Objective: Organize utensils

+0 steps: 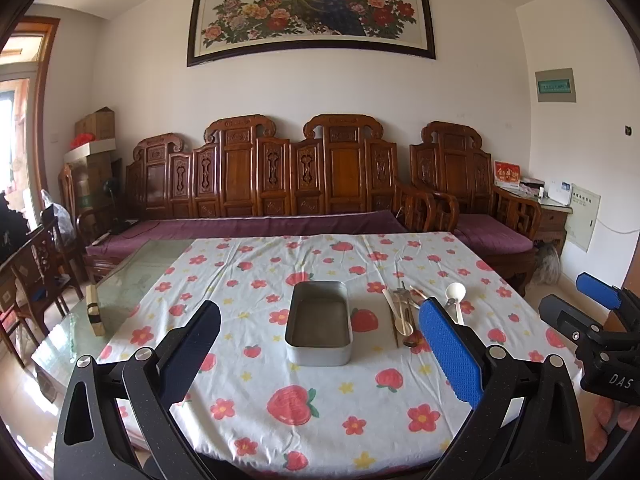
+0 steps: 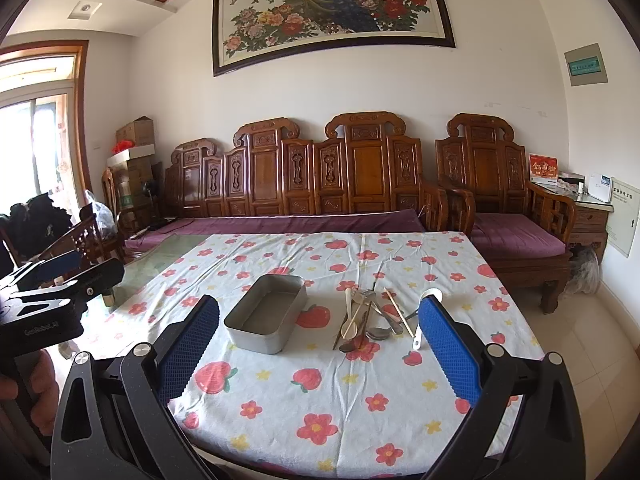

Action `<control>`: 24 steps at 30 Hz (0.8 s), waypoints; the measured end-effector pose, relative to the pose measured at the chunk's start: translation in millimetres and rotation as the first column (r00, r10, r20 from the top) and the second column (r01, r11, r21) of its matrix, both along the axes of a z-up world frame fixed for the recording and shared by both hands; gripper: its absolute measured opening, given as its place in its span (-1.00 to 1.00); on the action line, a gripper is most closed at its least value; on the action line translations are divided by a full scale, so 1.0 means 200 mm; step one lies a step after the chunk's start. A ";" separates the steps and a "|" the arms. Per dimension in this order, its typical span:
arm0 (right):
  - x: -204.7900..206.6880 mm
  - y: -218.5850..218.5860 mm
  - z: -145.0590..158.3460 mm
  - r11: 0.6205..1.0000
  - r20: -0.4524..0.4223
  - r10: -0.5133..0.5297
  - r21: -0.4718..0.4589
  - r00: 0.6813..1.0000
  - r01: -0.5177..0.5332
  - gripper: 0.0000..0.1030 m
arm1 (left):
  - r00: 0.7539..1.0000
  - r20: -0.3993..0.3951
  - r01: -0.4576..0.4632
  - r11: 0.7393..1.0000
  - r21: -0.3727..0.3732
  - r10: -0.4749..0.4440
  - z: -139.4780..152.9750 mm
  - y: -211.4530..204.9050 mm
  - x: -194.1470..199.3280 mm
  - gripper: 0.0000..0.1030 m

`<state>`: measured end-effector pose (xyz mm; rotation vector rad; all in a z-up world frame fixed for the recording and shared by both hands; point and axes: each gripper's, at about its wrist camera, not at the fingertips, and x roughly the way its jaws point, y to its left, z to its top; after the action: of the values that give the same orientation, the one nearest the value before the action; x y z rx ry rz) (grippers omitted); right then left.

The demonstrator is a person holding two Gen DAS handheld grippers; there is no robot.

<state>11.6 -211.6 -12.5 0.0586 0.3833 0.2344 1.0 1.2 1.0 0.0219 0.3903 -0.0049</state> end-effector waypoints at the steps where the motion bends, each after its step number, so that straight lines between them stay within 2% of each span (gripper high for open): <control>1: 0.00 0.00 0.00 1.000 0.000 0.000 0.000 1.000 0.000 0.95 | 1.000 0.001 0.000 1.000 0.001 0.000 0.00 0.00 0.00 0.87; 24: -0.02 0.01 0.04 1.000 0.007 0.000 0.001 1.000 0.000 0.95 | 1.000 0.019 0.009 1.000 0.001 -0.009 0.07 -0.02 -0.04 0.87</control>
<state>8.1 -209.3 -5.5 0.0593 0.3761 0.2343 -6.3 -3.8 16.0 0.0242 0.3717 -0.0131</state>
